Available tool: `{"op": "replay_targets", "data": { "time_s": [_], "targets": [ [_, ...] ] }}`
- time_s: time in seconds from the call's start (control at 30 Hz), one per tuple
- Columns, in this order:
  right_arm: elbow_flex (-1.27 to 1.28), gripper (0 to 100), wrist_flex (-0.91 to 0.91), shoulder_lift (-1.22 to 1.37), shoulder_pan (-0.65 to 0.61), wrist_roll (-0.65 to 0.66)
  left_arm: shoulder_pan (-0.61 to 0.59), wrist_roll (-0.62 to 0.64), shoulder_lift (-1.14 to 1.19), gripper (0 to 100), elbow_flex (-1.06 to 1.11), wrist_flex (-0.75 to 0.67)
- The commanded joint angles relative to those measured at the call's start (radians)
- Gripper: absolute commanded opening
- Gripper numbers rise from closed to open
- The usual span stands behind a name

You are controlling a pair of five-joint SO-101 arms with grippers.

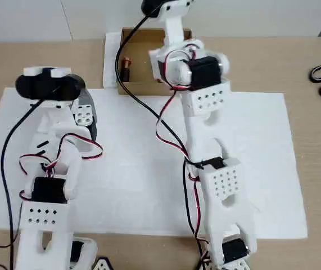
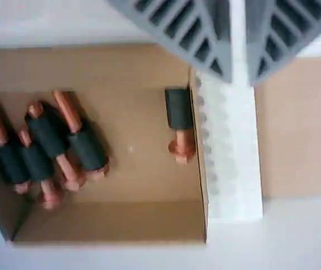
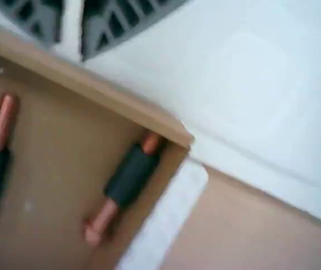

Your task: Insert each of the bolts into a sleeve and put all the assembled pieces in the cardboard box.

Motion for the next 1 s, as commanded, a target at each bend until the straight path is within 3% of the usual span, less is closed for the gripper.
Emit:
{"op": "replay_targets", "data": {
  "time_s": [0.0,0.23,0.47,0.6,0.8,0.97],
  "targets": [
    [-0.051,0.2,0.016,-0.136,-0.001,0.005,0.054,0.0,-0.049,1,-0.082,0.173],
    [0.11,0.3,0.033,-0.297,0.048,0.009,0.203,-0.003,-0.33,1,-0.044,0.331],
    [0.778,0.3,0.025,-0.682,0.033,0.003,0.206,-0.123,-0.543,1,0.154,0.364],
    [1.131,0.4,0.001,-0.878,0.021,-0.038,0.204,-0.104,-0.657,1,0.275,0.361],
    [1.596,0.5,-0.148,-1.073,0.027,-0.218,0.103,-0.031,-0.841,1,0.473,0.199],
    [2.078,0.5,-0.47,-1.3,0.074,-0.241,0.011,-0.031,-0.891,1,0.618,0.199]
  ]
}}
